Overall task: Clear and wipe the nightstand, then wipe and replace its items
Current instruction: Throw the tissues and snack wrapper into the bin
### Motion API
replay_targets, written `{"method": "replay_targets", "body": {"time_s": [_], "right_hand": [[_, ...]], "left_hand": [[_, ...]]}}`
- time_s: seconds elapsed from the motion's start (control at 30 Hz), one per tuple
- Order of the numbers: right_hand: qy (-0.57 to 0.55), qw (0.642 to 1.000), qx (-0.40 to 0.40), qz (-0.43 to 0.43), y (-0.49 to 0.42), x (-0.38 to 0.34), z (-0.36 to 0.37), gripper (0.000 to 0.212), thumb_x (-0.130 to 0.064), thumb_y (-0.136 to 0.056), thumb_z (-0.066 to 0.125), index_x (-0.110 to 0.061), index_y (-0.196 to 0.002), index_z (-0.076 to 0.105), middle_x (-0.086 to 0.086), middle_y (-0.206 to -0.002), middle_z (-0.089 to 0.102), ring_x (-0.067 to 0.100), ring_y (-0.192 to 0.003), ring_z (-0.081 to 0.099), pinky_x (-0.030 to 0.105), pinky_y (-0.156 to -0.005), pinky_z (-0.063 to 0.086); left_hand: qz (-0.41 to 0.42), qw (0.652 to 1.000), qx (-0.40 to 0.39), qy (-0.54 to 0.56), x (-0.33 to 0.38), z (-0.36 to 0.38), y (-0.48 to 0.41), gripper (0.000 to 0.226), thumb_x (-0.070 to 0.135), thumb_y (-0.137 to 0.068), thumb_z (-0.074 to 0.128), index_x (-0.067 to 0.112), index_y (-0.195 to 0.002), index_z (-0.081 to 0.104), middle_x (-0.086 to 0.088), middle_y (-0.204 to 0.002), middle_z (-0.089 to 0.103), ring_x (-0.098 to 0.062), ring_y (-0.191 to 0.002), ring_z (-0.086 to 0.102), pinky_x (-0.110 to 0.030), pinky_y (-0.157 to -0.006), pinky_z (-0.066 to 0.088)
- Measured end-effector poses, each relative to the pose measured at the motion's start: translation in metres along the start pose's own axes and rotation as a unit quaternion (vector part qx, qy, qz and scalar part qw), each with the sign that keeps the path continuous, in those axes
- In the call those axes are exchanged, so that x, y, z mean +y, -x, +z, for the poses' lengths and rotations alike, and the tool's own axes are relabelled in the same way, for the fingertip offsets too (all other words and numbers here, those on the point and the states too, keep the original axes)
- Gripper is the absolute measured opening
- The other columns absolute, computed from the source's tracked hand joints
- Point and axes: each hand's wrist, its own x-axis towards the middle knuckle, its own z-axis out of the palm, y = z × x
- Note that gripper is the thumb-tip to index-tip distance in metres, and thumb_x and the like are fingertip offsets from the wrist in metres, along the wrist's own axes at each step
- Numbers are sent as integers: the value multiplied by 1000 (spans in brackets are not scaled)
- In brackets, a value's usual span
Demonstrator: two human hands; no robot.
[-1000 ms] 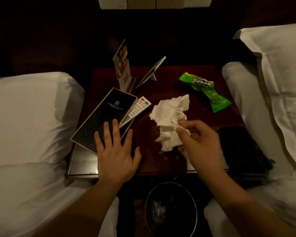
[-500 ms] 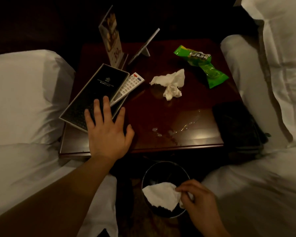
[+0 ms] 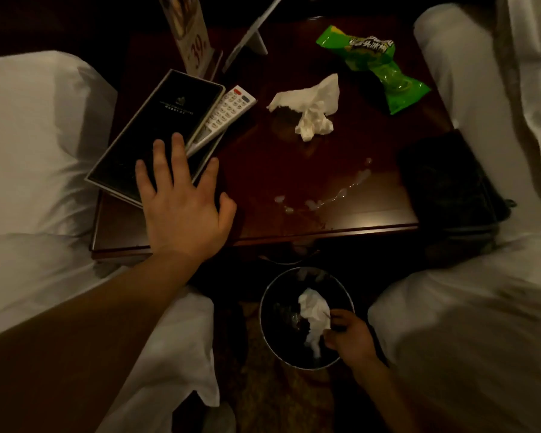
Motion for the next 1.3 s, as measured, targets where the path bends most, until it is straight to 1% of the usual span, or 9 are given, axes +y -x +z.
{"method": "replay_targets", "body": {"time_s": [0.13,0.27,0.4,0.6,0.7,0.77,0.97,1.17,1.3], "right_hand": [[27,999,4,-23,15,-5,-17,27,3,-87,68,-12,-109,66,10,-111,66,25,-86,68,48,-86,57],[23,997,0,-75,43,-34,-35,27,7,-88,62,-14,-103,70,0,-89,71,17,-83,70,27,-73,58],[-2,984,6,-176,81,-80,-52,26,3,-87,68,-22,-96,71,5,-79,72,21,-79,70,45,-81,59],[29,935,7,-355,121,-188,-73,30,-12,-88,70,-40,-99,69,-5,-90,70,13,-80,70,24,-74,58],[109,889,73,-439,110,-246,-75,22,-23,-90,67,-35,-108,69,-14,-100,65,4,-84,67,19,-75,57],[162,854,144,-473,90,-284,-71,28,-22,-90,68,-25,-119,66,-7,-106,61,4,-80,63,24,-75,56],[244,851,202,-419,27,-353,-49,63,-53,-84,68,-13,-130,55,10,-120,59,24,-99,62,31,-73,45],[298,826,237,-417,11,-351,-39,27,-32,-91,63,-7,-101,67,12,-103,59,21,-76,52,25,-55,26],[267,829,233,-432,28,-334,-47,23,-30,-90,65,-7,-95,66,8,-97,57,15,-74,49,25,-63,30]], "left_hand": [[1,1000,-2,0,-1,-1,0,59,46,-89,40,23,-142,53,-23,-164,19,-44,-151,15,-65,-118,15],[1,1000,-6,2,0,-4,0,59,46,-89,40,22,-142,53,-23,-164,19,-44,-151,15,-65,-119,13],[-1,1000,-18,0,1,-6,0,60,46,-89,39,22,-142,53,-23,-164,18,-44,-151,14,-65,-119,13],[0,1000,-22,-2,-1,-5,0,61,46,-89,41,22,-143,52,-23,-164,17,-44,-152,12,-65,-119,12],[0,1000,-15,-1,-1,-4,1,61,46,-88,42,22,-142,53,-23,-164,19,-44,-152,13,-65,-118,11],[2,1000,-9,-3,-2,-3,1,61,46,-88,41,22,-142,54,-23,-164,19,-44,-152,14,-65,-118,11],[-4,1000,-11,-13,-1,-2,0,62,47,-87,40,23,-142,55,-23,-164,20,-43,-152,14,-65,-119,12],[-3,1000,-6,-10,-2,-1,0,61,46,-87,42,23,-141,55,-22,-164,20,-43,-152,14,-64,-119,11],[-3,1000,-8,-15,-2,0,0,61,46,-86,42,23,-141,55,-22,-164,20,-43,-152,14,-64,-119,12]]}}
